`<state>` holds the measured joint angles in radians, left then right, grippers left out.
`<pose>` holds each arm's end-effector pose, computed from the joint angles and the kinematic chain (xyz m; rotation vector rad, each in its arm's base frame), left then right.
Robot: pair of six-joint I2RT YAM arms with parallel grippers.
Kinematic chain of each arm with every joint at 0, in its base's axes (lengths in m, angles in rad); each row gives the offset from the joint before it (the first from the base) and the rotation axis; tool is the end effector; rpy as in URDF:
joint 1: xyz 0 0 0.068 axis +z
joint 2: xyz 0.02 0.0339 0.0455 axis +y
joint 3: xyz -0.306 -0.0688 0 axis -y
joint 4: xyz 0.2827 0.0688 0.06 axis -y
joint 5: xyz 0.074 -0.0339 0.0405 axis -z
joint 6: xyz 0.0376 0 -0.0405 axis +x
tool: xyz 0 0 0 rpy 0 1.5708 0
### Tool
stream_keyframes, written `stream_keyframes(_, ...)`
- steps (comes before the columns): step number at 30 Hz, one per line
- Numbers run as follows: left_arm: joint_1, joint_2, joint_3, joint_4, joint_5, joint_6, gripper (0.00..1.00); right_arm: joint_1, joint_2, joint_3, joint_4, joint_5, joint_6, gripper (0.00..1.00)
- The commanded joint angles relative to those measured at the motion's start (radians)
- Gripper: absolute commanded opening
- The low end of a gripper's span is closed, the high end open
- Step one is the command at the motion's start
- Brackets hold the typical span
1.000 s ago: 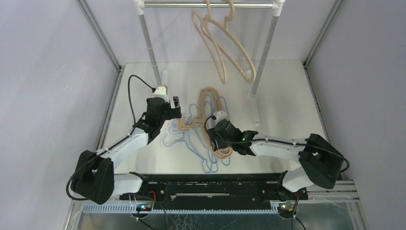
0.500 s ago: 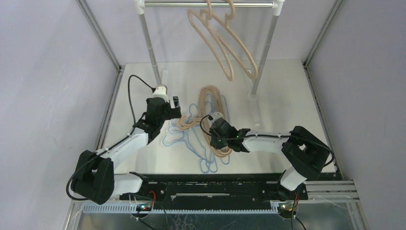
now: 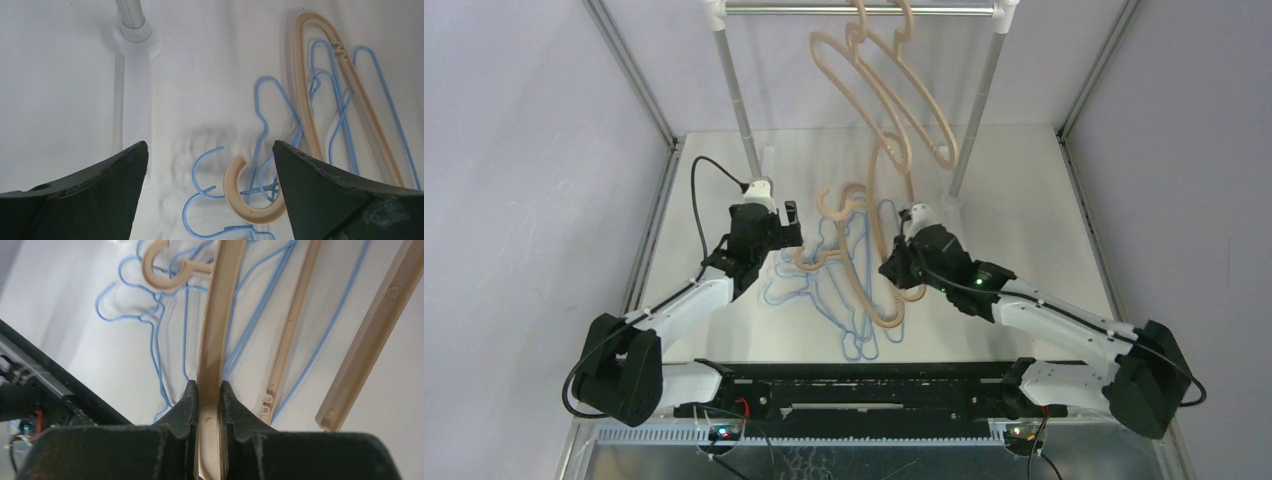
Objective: Organize the hangers
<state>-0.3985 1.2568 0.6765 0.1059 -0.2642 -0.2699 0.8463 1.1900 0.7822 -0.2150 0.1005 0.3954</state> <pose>0.2738 -0.1046 0.2493 -0.0338 2.0305 -0.1513 0.1884 0.2072 0.2756 -0.4467 2.2074 0.5798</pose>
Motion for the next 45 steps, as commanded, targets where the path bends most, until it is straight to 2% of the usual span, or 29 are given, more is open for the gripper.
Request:
stream_keyframes(1, -0.003, -0.018, -0.007, 0.035, -0.023, 0.002, 1.0, -0.082, -0.092, -0.016, -0.001, -0.096, 0.033, 0.02)
stream_keyframes(6, -0.003, -0.019, -0.014, 0.043, -0.034, -0.006, 0.99, -0.161, -0.151, -0.033, -0.028, -0.168, 0.037, 0.01)
stream_keyframes(13, -0.003, -0.004, -0.01, 0.049, -0.024, -0.011, 0.99, -0.255, -0.233, -0.047, -0.044, -0.414, 0.063, 0.01)
stream_keyframes(19, -0.003, -0.004, -0.01, 0.052, -0.026, -0.014, 0.99, -0.238, -0.224, -0.005, -0.004, -0.621, 0.099, 0.02)
stream_keyframes(24, -0.003, -0.012, -0.016, 0.055, -0.027, -0.015, 0.99, -0.115, -0.164, 0.092, -0.031, -0.586, 0.055, 0.02)
stream_keyframes(32, -0.003, -0.018, -0.019, 0.055, -0.022, -0.018, 0.99, -0.089, -0.138, 0.171, 0.024, -0.601, 0.072, 0.01)
stream_keyframes(38, -0.003, -0.018, -0.018, 0.055, -0.025, -0.017, 0.99, -0.092, -0.206, 0.161, -0.099, -0.538, 0.042, 0.01)
stream_keyframes(45, -0.003, -0.019, -0.018, 0.054, -0.024, -0.019, 0.99, -0.145, -0.382, 0.106, -0.246, -0.449, 0.035, 0.01)
